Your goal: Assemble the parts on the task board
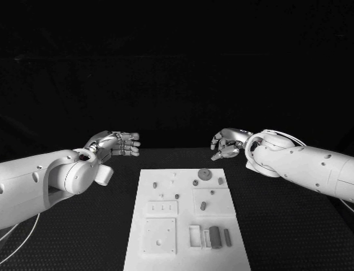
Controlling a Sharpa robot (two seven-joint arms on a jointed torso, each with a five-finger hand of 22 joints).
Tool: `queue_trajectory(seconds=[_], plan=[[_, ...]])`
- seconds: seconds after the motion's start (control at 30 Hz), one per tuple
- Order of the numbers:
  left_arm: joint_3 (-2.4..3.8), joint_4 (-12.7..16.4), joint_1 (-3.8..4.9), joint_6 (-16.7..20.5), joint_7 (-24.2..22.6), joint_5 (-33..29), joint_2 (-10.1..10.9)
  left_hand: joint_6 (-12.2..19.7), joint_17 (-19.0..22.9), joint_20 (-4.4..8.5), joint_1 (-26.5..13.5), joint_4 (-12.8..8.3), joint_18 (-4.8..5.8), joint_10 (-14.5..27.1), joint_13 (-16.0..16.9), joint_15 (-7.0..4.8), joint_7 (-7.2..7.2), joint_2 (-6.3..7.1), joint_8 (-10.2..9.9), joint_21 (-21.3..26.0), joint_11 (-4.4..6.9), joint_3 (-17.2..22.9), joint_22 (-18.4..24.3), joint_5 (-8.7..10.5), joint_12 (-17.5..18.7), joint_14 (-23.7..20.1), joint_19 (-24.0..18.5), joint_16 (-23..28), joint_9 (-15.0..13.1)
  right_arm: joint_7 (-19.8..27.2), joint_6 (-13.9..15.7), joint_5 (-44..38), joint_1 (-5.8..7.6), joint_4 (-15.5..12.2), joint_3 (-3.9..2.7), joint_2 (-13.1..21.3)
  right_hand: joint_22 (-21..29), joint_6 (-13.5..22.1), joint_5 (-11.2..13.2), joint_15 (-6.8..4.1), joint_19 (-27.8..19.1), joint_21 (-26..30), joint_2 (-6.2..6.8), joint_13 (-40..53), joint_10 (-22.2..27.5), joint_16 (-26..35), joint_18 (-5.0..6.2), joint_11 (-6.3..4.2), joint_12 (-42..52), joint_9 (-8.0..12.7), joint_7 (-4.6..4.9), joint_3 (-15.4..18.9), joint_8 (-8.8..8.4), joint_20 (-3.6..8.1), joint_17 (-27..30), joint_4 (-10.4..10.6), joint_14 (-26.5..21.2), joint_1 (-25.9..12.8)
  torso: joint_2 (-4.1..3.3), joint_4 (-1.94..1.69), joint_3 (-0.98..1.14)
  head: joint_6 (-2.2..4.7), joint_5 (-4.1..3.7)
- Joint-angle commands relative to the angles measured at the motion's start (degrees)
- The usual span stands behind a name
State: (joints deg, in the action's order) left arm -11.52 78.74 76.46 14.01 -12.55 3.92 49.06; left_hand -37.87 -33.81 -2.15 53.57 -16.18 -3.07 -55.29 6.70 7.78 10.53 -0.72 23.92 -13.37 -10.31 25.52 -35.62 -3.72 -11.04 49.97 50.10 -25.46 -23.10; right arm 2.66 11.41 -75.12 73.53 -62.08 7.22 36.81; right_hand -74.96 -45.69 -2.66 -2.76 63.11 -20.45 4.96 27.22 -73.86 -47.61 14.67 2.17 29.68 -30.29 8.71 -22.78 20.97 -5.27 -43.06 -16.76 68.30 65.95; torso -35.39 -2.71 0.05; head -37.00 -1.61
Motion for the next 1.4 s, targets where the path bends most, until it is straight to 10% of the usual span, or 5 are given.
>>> queue_trajectory(seconds=[0.03, 0.37, 1.4], plan=[[0.07, 0.3, 0.10, -1.6, -0.9, 0.5, -0.1, -0.5, 0.0, 0.02, 0.8, -0.3, -0.39, -0.4, -0.1, -0.09, 2.61, 0.02, -0.4, 0.1, 0.10, -0.1, 0.0, -0.25, 0.0, 0.4, 0.4, 0.2, 0.1, -2.9, -1.0, -6.0, -0.51, -0.4, -0.01, -0.2, -1.6, -0.5, -0.3, -1.70, 2.9, -4.0, -0.04, 8.0, 0.4, -6.8, 0.27, -0.80, 7.6, -0.1, -0.69, 1.5, -0.74, 1.49, -4.7, 0.8, 0.9, 0.5, -1.32, -0.79, -0.04, -0.02, -0.50], [0.07, 1.0, 0.10, -1.9, -0.8, 0.5, 0.0, -0.5, -0.1, 0.05, 0.8, -0.3, -0.34, -0.4, -0.1, -0.09, 2.63, 0.04, -0.5, 0.2, 0.07, -0.1, 0.0, -0.24, 0.1, 0.5, 0.4, 0.4, 0.2, -3.6, -1.9, -13.0, -2.10, -1.9, -0.01, -2.4, -1.6, -1.6, -0.1, -1.88, 3.4, -22.8, -0.40, 32.7, 7.7, -27.5, 0.33, -0.63, 30.3, -0.9, -0.71, 1.5, -3.62, 5.26, -16.8, 0.1, -0.1, 0.1, -3.33, -1.50, -0.22, 0.01, -1.08], [0.30, 2.0, 0.17, -2.4, -0.7, 0.6, 0.5, -0.6, -0.3, 0.09, 0.8, -0.2, -0.24, -0.4, -0.3, -0.09, 2.66, 0.08, -0.8, 0.3, 0.02, -0.3, 0.0, -0.23, 0.3, 0.5, 0.4, 0.7, 0.4, -4.0, -4.1, -16.8, -4.43, 0.2, -0.02, -4.3, -1.4, -3.4, -0.1, -1.92, 3.1, -29.0, -0.83, 36.2, 6.8, -34.2, 0.33, -0.72, 34.5, -1.4, -0.74, -0.4, -4.64, 6.58, -21.1, 0.2, 2.2, -1.8, -6.30, -2.88, -0.47, -0.41, -2.13]])
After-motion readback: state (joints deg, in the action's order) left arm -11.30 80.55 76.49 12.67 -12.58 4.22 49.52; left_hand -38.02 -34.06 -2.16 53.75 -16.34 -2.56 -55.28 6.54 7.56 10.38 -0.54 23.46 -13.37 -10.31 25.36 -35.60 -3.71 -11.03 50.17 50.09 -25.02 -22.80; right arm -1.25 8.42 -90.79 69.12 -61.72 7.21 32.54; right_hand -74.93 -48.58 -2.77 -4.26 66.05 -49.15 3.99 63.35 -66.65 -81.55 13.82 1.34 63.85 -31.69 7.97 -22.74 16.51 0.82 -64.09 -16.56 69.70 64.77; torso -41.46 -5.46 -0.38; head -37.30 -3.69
